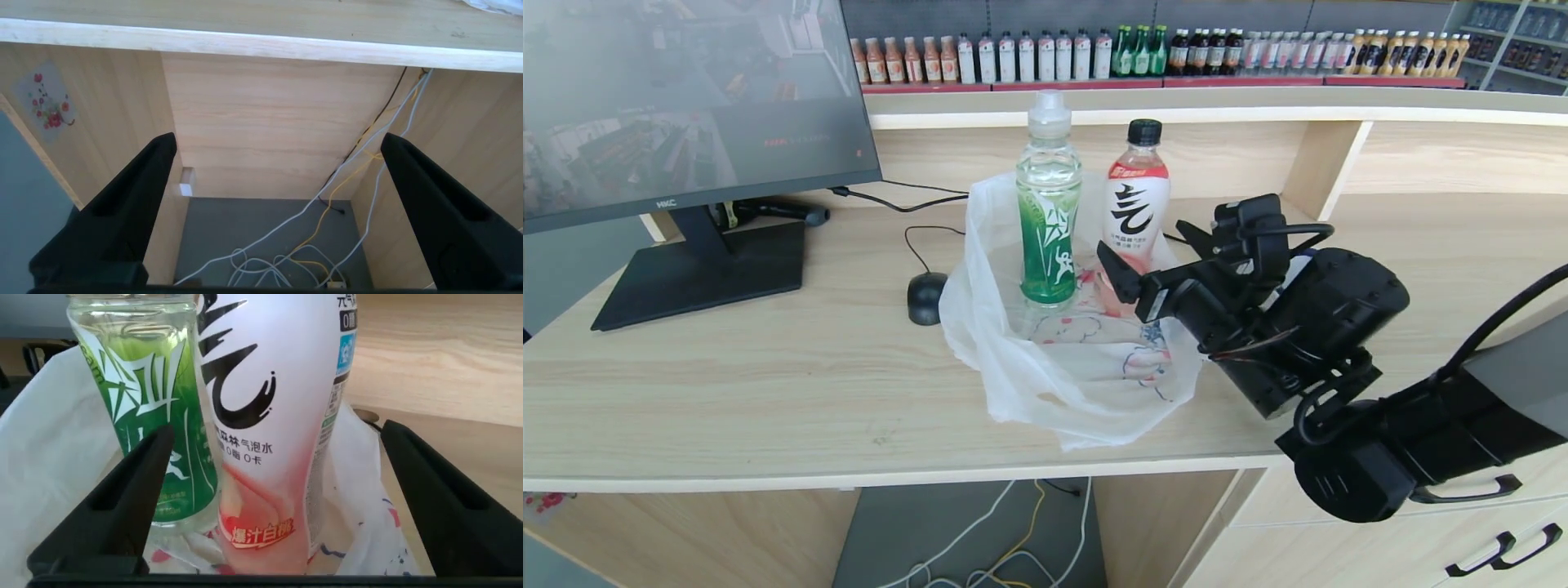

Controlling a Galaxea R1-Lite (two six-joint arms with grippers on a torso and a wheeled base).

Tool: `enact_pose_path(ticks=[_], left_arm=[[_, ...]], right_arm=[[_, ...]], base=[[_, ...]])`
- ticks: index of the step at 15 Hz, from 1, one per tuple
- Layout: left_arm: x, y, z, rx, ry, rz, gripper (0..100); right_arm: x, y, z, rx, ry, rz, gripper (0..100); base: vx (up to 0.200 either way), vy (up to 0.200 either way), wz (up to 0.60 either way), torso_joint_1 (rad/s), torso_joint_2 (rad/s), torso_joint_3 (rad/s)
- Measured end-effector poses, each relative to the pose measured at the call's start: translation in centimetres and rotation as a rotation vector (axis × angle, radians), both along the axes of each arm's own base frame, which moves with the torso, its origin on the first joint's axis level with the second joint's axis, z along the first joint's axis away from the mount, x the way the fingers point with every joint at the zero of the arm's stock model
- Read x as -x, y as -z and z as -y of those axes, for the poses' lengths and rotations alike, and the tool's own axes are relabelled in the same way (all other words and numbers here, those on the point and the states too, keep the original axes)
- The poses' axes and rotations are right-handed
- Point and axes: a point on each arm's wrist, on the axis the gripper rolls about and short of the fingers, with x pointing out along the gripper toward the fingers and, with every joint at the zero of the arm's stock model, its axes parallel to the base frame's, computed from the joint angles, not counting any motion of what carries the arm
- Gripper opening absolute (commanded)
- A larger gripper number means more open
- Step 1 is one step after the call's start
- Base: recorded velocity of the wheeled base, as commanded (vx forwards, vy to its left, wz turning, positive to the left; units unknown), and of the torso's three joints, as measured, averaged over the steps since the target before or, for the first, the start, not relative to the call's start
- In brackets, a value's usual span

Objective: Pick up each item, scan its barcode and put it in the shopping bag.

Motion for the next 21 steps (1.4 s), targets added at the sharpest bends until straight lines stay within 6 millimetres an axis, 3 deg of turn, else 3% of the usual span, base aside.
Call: enact_pose_path(ticks=[3,7,12,17,21], left_arm=[[0.0,0.0,0.0,0.0,0.0,0.0,100],[0.0,0.0,0.0,0.0,0.0,0.0,100],[0.0,0.0,0.0,0.0,0.0,0.0,100],[0.0,0.0,0.0,-0.001,0.001,0.0,100],[0.0,0.0,0.0,0.0,0.002,0.0,100]], right_arm=[[3.7,-0.6,1.8,0.007,-0.009,-0.008,100],[9.7,-1.0,5.9,-0.008,0.044,-0.051,100],[17.3,1.6,11.3,0.015,0.107,-0.145,100],[21.3,2.9,14.1,0.045,0.138,-0.262,100],[26.2,5.2,17.3,0.183,0.117,-0.381,100]], base=[[0.0,0.0,0.0,0.0,0.0,0.0],[0.0,0.0,0.0,0.0,0.0,0.0],[0.0,0.0,0.0,0.0,0.0,0.0],[0.0,0.0,0.0,0.0,0.0,0.0],[0.0,0.0,0.0,0.0,0.0,0.0]])
